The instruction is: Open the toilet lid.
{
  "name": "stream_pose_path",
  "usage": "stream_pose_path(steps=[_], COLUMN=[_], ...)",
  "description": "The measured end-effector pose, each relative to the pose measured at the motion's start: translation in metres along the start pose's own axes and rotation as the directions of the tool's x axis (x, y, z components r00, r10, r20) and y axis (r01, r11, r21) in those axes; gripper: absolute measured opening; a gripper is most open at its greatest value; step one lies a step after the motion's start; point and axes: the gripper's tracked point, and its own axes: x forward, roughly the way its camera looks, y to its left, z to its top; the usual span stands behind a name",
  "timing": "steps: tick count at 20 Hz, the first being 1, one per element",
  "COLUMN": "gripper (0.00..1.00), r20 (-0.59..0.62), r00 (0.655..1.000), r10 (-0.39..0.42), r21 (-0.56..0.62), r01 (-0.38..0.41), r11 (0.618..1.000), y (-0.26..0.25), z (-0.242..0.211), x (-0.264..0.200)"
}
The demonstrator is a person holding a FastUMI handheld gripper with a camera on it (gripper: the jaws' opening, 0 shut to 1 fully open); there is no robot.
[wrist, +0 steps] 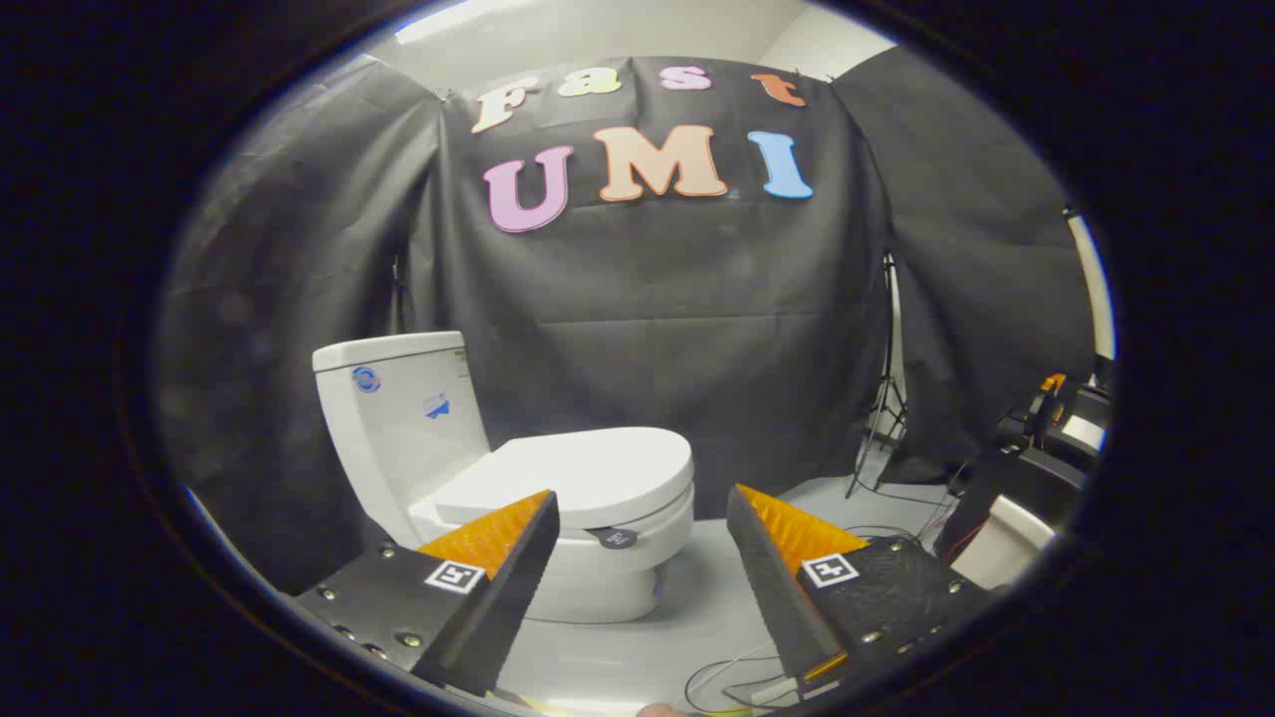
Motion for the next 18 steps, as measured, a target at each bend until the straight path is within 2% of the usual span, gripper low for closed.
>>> stream_pose_path(steps=[7,9,13,18], gripper=[1.00,1.00,1.00,1.00], r20=[0.015,0.015,-0.004,0.007], r00=[1.000,1.000,1.000,0.999], r10=[0.016,0.001,-0.026,-0.050], r21=[0.000,-0.019,0.019,-0.065], r01=[-0.016,-0.001,0.027,0.051], r11=[1.000,1.000,0.999,0.997], y=[0.009,0.004,0.002,0.010], z=[0.006,0.005,0.000,0.009], x=[0.007,0.009,0.014,0.026])
